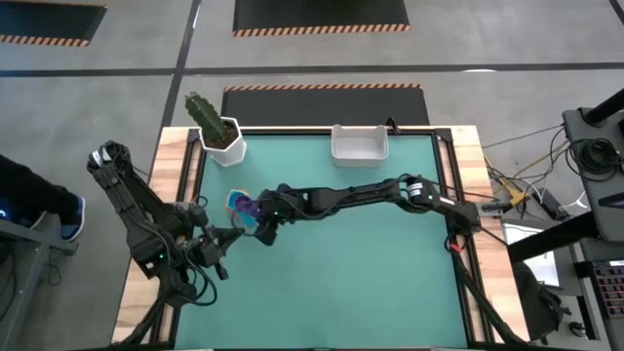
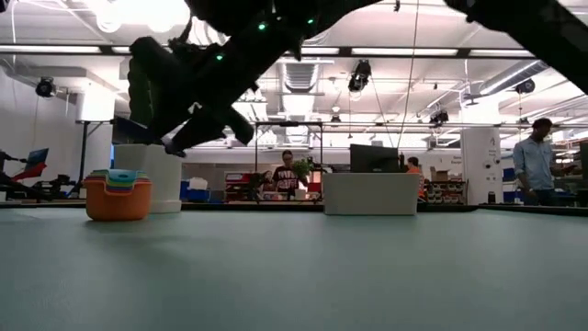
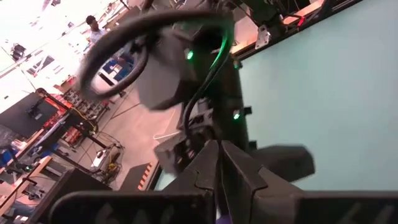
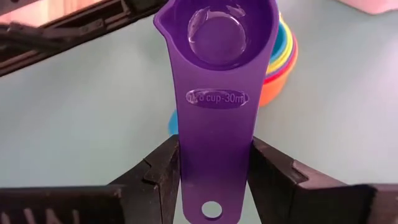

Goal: Nest measuring cups in basket
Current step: Stack the purple measuring cup on top of the light blue measuring cup

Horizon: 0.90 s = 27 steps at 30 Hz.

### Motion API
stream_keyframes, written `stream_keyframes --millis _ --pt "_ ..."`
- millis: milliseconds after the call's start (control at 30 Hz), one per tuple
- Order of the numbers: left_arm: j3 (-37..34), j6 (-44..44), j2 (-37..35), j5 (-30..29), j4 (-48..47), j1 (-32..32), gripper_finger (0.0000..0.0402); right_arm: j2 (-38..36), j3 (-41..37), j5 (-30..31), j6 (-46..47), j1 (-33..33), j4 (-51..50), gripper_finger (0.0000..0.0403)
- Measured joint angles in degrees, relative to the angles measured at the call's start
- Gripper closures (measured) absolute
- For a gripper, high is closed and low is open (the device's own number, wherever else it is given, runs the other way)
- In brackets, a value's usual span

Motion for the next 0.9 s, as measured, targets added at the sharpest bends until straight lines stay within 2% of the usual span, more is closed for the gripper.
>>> stream_keyframes --millis 333,900 --pt "0.0 0.0 0.0 0.0 0.01 0.0 0.0402 7.14 8.64 -0.02 0.79 -2.34 -0.04 0.0257" --pt "0.0 0.0 -0.02 -0.02 0.01 0.0 0.0402 9.47 7.67 -0.02 0.15 -2.64 4.39 0.0257"
